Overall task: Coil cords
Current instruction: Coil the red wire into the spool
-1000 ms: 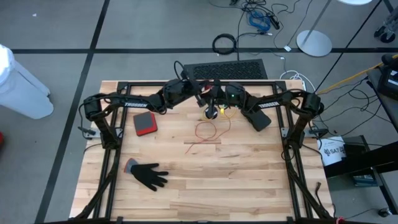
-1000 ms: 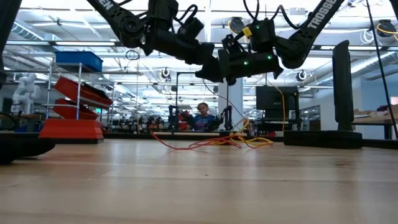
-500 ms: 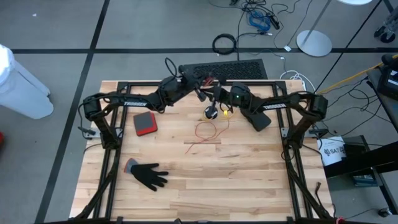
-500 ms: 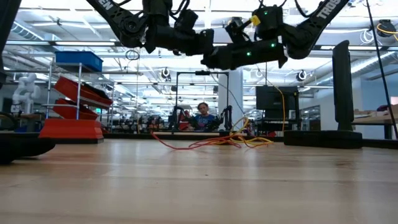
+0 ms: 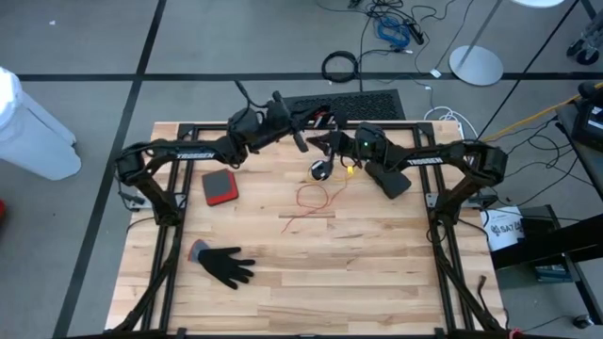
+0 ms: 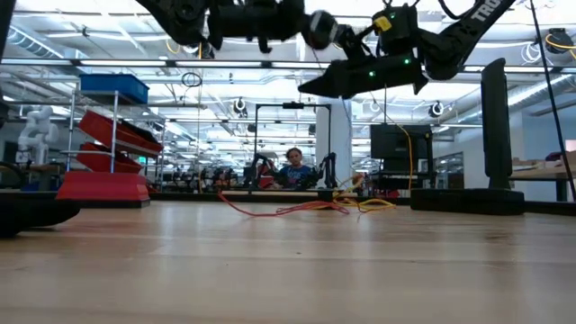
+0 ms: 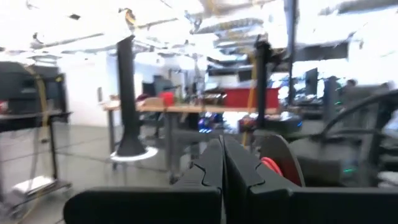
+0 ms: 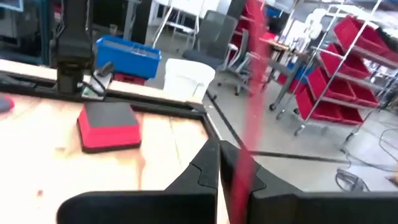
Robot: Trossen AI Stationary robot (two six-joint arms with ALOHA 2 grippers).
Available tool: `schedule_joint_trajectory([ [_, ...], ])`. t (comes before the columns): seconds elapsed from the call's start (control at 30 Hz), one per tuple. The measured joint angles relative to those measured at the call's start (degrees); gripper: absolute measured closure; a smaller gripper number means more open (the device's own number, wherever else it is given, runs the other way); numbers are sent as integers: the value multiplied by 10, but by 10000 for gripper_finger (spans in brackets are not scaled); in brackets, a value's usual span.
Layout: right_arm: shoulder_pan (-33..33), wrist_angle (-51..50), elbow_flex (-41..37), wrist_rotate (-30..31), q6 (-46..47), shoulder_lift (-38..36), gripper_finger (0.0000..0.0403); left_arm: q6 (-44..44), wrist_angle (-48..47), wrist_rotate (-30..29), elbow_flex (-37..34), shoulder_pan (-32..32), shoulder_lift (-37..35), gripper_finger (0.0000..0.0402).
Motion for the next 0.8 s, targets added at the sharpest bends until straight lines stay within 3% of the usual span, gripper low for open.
schedule_joint_trajectory([
  [0.37,-3,-11,2,3,-14,-41,403,59,-114,16,-1,-7,-117,401],
  [0.8,-14,-161,2,-1,-45,-147,398,119,-198,12,-2,0,-237,401],
])
